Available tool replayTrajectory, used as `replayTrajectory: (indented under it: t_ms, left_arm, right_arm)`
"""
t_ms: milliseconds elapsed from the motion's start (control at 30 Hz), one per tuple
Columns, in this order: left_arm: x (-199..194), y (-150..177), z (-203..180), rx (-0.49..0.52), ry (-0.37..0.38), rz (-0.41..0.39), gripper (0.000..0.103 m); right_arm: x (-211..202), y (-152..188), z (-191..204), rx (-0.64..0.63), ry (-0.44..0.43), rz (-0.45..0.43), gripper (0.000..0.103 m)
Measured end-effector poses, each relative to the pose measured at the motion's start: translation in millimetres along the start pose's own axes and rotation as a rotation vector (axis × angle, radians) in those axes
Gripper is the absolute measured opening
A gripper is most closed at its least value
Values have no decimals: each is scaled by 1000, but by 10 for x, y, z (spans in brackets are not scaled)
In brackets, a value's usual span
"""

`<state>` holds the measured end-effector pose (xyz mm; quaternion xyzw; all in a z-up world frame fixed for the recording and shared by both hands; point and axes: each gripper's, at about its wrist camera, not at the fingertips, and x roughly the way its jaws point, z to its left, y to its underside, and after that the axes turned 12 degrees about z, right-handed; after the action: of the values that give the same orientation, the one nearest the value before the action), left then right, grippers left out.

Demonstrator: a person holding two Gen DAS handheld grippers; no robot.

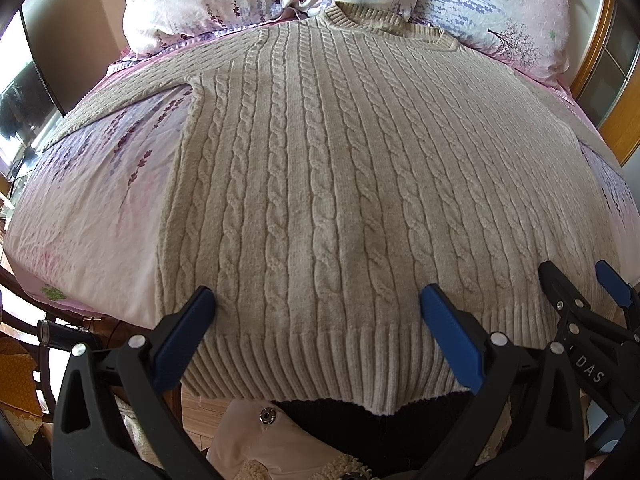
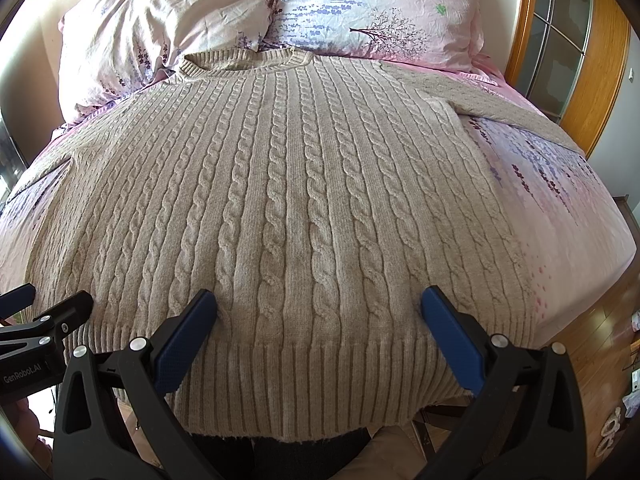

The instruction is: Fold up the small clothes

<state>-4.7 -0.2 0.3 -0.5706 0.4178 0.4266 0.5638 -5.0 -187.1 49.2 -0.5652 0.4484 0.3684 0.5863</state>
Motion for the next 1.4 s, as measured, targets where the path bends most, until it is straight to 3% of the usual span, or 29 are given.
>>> replayTrajectory:
  t_ms: [867,1133,1300,1400]
  left_arm:
    - [-19,-51,19,0,0,3,101]
    - [-56,-51,62,-10,32,-47,101]
    - [-90,-136,96,-9,87,-78,101]
    - [-131,-292,56,16,87,-88,101]
  right_arm:
    - [18,-14,-10,-24,-10,2,102]
    - [23,6,-35,-44,-32,-23,102]
    - [44,-51,-80,-42,-58,-28,89]
    - [72,-151,-187,-29,-114,-33,70]
